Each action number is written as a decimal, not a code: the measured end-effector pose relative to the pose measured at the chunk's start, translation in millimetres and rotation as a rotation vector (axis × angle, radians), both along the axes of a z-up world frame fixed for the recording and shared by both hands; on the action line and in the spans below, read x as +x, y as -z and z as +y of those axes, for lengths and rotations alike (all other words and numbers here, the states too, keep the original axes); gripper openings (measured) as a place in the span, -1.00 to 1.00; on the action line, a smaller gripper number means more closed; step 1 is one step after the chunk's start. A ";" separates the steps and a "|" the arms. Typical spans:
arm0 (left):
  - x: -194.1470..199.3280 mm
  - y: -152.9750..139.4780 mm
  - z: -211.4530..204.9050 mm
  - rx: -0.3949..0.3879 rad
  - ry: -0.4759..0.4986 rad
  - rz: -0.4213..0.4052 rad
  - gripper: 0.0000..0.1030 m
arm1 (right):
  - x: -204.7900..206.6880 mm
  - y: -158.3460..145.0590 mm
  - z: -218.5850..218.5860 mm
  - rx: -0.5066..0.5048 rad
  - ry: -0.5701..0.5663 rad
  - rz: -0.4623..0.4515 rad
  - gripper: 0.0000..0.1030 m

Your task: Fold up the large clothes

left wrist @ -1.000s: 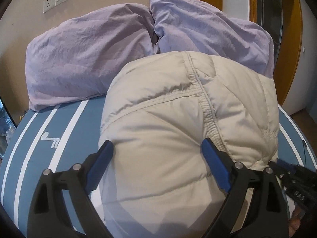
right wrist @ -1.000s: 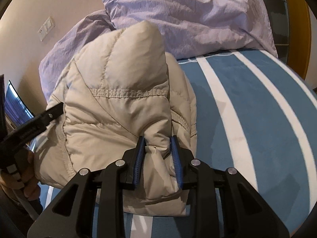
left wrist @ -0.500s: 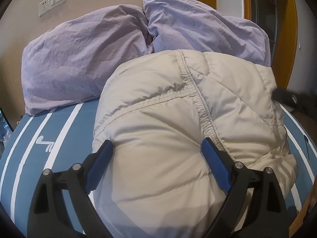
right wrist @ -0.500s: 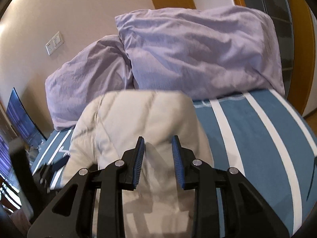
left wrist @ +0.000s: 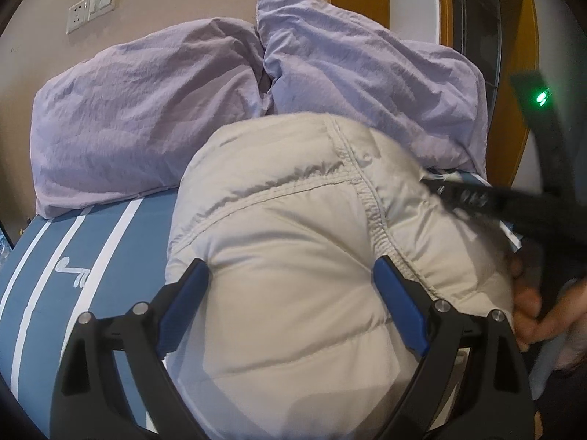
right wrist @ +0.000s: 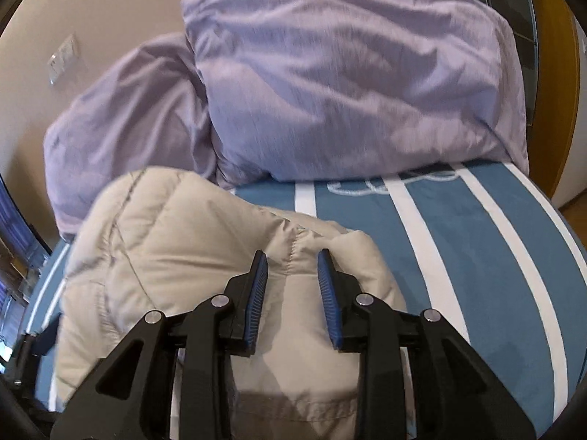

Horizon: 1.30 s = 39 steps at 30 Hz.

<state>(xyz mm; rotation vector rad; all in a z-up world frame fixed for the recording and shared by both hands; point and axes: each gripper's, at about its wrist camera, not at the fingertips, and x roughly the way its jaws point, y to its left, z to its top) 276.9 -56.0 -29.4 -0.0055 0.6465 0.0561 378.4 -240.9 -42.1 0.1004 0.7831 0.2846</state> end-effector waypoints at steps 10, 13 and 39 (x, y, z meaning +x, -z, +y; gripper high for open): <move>0.4 -9.8 -9.3 0.004 0.018 -0.004 0.82 | 0.7 27.6 -8.5 0.044 0.005 0.045 -0.44; -0.2 -13.1 -8.0 -0.004 0.016 0.010 0.82 | 0.8 28.4 -7.7 0.039 0.005 0.047 -0.44; 83.8 -47.6 18.3 0.095 -0.133 0.043 0.82 | -0.1 29.7 -7.6 0.039 0.001 0.031 -0.44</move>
